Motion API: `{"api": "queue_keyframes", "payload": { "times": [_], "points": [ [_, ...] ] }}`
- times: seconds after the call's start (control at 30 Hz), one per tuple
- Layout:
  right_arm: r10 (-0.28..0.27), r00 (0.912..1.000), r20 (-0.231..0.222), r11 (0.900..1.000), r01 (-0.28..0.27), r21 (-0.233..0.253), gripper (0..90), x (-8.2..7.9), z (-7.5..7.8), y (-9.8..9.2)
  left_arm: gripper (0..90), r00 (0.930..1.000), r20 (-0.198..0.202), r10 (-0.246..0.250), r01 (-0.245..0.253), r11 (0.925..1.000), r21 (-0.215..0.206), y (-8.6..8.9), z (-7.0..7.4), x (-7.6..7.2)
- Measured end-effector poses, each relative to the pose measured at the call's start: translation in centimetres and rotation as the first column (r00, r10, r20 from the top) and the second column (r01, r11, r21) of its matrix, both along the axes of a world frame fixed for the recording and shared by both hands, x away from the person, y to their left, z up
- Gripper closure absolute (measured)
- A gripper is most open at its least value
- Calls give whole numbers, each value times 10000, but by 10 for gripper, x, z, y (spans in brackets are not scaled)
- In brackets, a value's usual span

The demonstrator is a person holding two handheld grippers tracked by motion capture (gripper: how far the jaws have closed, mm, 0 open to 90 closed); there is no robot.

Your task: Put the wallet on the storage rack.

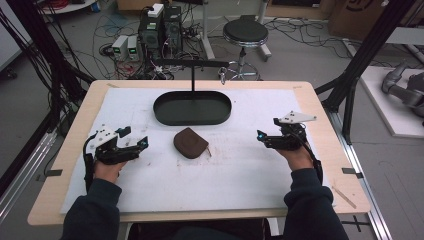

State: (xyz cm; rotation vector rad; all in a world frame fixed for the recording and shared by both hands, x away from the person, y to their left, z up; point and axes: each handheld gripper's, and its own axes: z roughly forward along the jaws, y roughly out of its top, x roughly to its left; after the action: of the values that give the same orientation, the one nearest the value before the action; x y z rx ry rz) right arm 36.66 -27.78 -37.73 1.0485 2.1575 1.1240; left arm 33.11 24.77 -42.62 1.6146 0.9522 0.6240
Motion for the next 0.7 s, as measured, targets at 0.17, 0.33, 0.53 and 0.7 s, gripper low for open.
{"api": "queue_keyframes", "payload": {
  "times": [0.17,0.33,0.53,0.7],
  "points": [
    [241,9997,-69,9997,-241,-3,212,0,-4,9,196,10000,-19,46,-46,10000,2,1,0,0],
    [651,9973,-340,9977,-644,204,212,1,-10,21,196,10000,3,28,-28,10000,61,2,0,0],
    [1340,9900,-443,9903,-1321,420,212,2,-11,42,198,9999,-4,101,-101,9999,99,3,1,-1],
    [1748,9832,-530,9828,-1709,697,211,5,-11,62,200,9999,-13,102,-101,9998,170,3,1,-2]
  ]
}}
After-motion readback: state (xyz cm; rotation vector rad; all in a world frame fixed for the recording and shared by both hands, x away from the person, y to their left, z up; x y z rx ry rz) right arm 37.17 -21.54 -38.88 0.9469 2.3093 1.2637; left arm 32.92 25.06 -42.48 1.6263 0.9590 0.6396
